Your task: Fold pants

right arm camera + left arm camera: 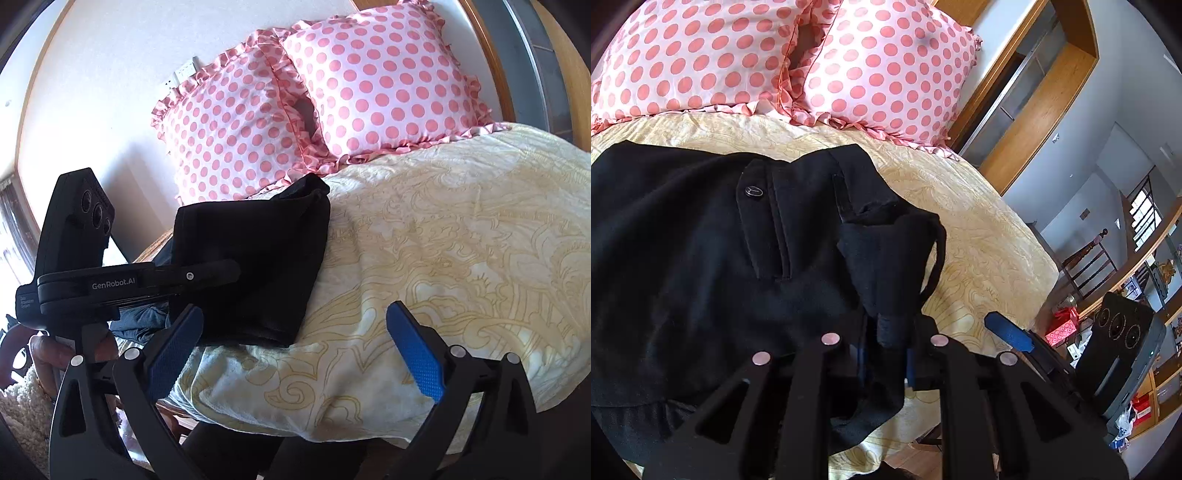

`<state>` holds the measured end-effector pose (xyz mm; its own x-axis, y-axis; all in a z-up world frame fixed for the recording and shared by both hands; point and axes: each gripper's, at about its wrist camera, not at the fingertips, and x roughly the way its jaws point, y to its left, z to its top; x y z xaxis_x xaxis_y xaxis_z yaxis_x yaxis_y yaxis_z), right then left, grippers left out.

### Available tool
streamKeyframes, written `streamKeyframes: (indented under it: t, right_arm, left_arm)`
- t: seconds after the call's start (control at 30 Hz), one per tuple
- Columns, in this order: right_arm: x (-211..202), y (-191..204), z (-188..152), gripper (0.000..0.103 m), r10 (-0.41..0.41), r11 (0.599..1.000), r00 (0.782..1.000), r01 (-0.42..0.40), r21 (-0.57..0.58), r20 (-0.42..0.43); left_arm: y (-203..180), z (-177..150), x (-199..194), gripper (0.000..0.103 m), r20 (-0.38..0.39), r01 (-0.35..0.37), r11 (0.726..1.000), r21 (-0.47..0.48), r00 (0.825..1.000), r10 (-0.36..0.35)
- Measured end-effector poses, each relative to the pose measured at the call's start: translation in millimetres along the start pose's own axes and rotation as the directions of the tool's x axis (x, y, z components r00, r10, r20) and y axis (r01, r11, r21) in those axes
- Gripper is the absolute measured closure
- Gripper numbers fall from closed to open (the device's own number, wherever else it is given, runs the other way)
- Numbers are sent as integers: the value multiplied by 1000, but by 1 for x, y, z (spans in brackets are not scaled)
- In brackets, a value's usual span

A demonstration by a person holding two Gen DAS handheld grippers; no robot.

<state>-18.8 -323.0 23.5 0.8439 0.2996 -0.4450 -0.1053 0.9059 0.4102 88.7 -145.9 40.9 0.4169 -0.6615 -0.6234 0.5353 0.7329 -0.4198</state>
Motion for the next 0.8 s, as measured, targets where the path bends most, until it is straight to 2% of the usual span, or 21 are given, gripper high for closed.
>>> streamKeyframes:
  t: [0.07, 0.13, 0.17, 0.2, 0.27, 0.3, 0.37, 0.4, 0.43, 0.47, 0.5, 0.57, 0.63, 0.7, 0.77, 0.8]
  right_arm:
    - [-4, 3, 4, 2, -9, 1000, 1000, 9, -15, 15]
    - [-7, 6, 9, 2, -18, 999, 999, 19, -29, 31]
    - [-9, 8, 12, 1, -25, 999, 999, 27, -40, 39]
    - [-13, 10, 14, 1, -28, 998, 998, 30, -50, 51]
    - [-18, 16, 21, 1, -40, 996, 996, 46, -80, 74]
    - [-20, 20, 24, 1, -42, 994, 995, 50, -101, 85]
    - [-21, 32, 31, 1, -31, 989, 994, 46, -141, 105]
    - [-16, 39, 35, 1, -10, 986, 995, 26, -162, 101]
    - [-10, 48, 39, 1, 22, 984, 996, -6, -176, 90]
    - [-1, 56, 41, 1, 64, 982, 995, -50, -182, 73]
    - [8, 64, 42, 1, 111, 979, 993, -101, -177, 49]
    - [32, 79, 45, 1, 202, 969, 979, -201, -147, -7]
    - [55, 85, 48, 1, 233, 965, 971, -237, -114, -46]
    - [76, 83, 51, 1, 198, 975, 977, -204, -88, -78]
    - [98, 71, 47, 1, 124, 991, 980, -131, -31, -157]
    - [106, 62, 41, 1, 96, 995, 973, -96, 9, -209]
  left_arm:
    - [-3, -3, -4, 78, 6, 9, 1000, 28, 1000, -9]
    - [-9, -9, -11, 46, 6, 72, 996, 49, 997, -72]
    - [-14, -13, -17, 38, 17, 87, 994, 70, 996, -89]
    - [-18, -17, -27, 33, 46, 70, 993, 95, 996, -74]
    - [-19, -25, -49, 11, 105, 56, 989, 138, 992, -71]
    - [-15, -28, -62, 5, 152, 39, 990, 138, 987, -60]
    - [-1, -31, -83, 4, 239, -62, 990, 123, 970, 31]
    - [6, -31, -89, 3, 274, -132, 984, 118, 957, 95]
    - [14, -32, -93, 2, 301, -223, 969, 106, 936, 183]
    - [23, -32, -94, 2, 309, -287, 953, 93, 919, 246]
    - [31, -33, -93, 2, 303, -314, 946, 81, 912, 277]
    - [51, -33, -91, 2, 270, -309, 950, 37, 919, 288]
    - [68, -35, -86, 2, 237, -282, 959, -7, 931, 276]
    - [83, -38, -82, 2, 212, -301, 952, -52, 928, 305]
    - [99, -43, -78, 2, 178, -284, 954, -93, 938, 297]
    - [104, -45, -75, 3, 166, -270, 957, -108, 944, 285]
